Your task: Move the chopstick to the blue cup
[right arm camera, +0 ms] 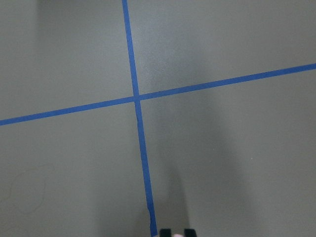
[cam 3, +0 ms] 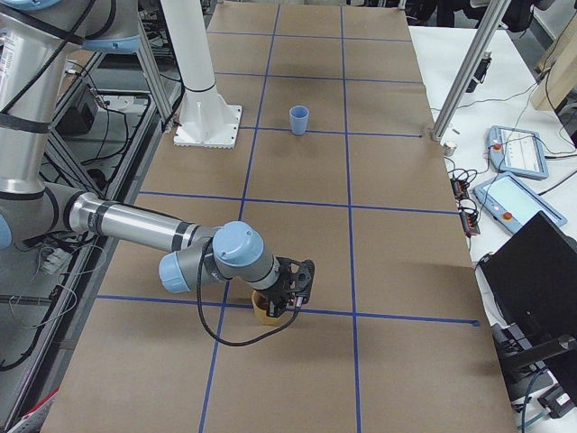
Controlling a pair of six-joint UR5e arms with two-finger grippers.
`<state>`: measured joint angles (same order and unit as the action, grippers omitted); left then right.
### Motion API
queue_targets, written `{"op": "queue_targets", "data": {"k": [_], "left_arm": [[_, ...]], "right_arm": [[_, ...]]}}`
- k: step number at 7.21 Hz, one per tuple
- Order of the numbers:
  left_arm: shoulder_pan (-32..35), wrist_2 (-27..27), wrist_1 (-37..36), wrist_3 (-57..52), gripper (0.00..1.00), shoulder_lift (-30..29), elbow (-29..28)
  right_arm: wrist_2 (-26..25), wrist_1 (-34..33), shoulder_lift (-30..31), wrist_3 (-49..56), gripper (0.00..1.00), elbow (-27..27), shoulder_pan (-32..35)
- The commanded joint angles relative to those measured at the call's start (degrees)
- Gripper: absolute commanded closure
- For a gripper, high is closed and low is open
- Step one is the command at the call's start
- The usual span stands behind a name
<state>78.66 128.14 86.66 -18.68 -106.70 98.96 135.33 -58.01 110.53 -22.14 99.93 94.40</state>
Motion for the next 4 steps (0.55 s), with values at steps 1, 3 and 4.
{"op": "queue_targets", "data": {"k": [1,3,4], "left_arm": [[0.0,0.0,0.0,0.0,0.01,0.0,0.0],[0.0,0.0,0.0,0.0,0.02,0.0,-0.1],[0.0,0.1,-0.1,0.0,0.01,0.0,-0.2]], "right_arm": [[0.0,1.0,-0.1,0.4,1.00,0.2,0.0],[2.6,3.0,-0.5,0.8,1.00,1.2,0.4],[4.4,2.7,-0.2,0.8,1.00,2.9,1.1]]}}
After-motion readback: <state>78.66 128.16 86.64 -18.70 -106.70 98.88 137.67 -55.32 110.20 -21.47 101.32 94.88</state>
